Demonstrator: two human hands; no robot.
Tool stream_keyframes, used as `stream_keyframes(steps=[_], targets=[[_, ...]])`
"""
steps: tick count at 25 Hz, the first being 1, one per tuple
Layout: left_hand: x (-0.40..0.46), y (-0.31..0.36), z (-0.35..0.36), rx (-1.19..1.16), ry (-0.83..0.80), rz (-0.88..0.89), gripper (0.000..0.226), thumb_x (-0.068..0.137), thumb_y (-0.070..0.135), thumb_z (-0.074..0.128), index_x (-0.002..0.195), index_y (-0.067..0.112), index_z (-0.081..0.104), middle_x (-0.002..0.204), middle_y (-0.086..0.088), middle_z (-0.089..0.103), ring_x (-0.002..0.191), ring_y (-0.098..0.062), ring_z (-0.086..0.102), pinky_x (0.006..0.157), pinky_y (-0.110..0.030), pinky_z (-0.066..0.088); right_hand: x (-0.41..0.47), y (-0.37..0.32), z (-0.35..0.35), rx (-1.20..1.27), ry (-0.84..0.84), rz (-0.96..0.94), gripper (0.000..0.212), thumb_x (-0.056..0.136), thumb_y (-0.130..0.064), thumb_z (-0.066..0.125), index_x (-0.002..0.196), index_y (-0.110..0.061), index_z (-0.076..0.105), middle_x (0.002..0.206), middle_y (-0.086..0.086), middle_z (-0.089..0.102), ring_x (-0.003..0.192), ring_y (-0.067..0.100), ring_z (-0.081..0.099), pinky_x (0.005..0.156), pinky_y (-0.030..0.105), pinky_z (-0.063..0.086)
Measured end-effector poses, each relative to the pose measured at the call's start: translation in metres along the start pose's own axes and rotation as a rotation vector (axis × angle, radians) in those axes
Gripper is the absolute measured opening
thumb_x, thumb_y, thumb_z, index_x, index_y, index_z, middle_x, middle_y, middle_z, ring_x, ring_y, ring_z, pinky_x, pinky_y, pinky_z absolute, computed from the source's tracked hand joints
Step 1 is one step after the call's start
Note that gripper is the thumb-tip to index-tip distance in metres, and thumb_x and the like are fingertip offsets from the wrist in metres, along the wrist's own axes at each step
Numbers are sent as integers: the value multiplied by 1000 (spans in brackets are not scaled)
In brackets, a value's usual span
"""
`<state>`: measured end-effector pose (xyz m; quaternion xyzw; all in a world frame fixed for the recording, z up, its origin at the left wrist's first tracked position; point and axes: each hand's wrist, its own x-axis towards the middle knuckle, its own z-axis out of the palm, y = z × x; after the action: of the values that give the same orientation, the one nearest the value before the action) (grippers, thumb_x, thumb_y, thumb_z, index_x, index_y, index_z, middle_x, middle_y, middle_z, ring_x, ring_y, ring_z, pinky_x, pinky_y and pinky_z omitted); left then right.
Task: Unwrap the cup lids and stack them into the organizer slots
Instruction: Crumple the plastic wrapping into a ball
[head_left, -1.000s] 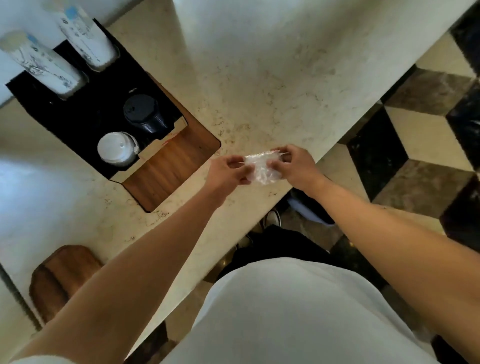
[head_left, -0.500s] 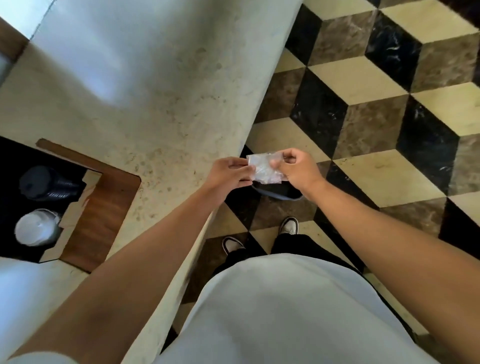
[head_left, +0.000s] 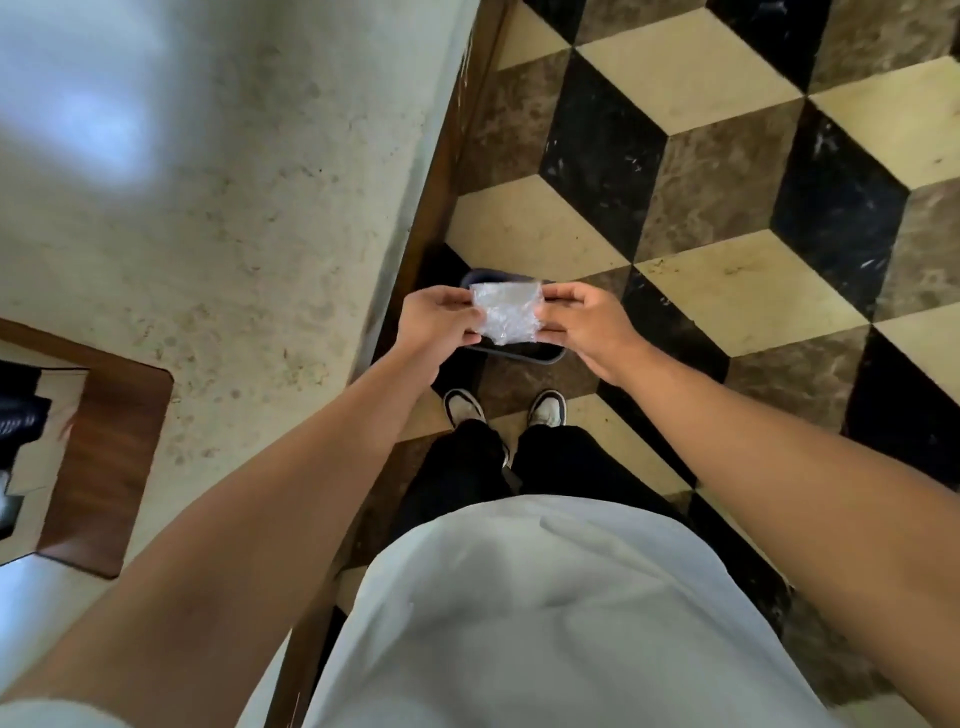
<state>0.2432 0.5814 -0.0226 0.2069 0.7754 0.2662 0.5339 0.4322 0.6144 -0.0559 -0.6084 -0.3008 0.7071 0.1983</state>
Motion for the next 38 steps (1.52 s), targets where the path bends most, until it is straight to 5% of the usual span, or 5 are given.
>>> stream_keyframes(steps=[9,15,22,28,38], targets=[[135,-79,88,168,-25,-119,22,91,9,68,112,16,72,107,-5,72,101,-23,70,92,-42,60,120,91,-24,-78,255,204,23,89,2,69,97,-20,70,105,10,77,90,23,76,79,38,65],[240,-145,138,202,27,-161,24,85,-2,66,81,22,69,83,-1,70,94,-29,72,89,-46,61,234,169,-31,-148,361,273,21,80,-11,64,94,-19,77,94,10,78,74,27,78,66,45,66],[376,-220,178,430,-25,-133,27,88,2,67,75,25,62,85,3,63,102,-26,68,92,-41,60,366,248,-28,-330,263,307,27,94,-14,55,112,-2,71,114,21,73,95,31,72,90,50,61],[449,-262,199,597,-78,-169,38,88,19,72,125,10,68,112,-9,70,101,-26,66,88,-32,57,432,294,-20,-311,189,401,34,99,-10,54,129,5,60,125,22,66,95,27,66,93,44,61],[462,-263,181,626,-109,-182,47,97,29,60,141,11,54,126,-11,63,106,-27,60,83,-35,48,438,291,-23,-469,207,371,37,100,-22,54,130,-4,62,124,19,67,114,37,65,102,47,54]])
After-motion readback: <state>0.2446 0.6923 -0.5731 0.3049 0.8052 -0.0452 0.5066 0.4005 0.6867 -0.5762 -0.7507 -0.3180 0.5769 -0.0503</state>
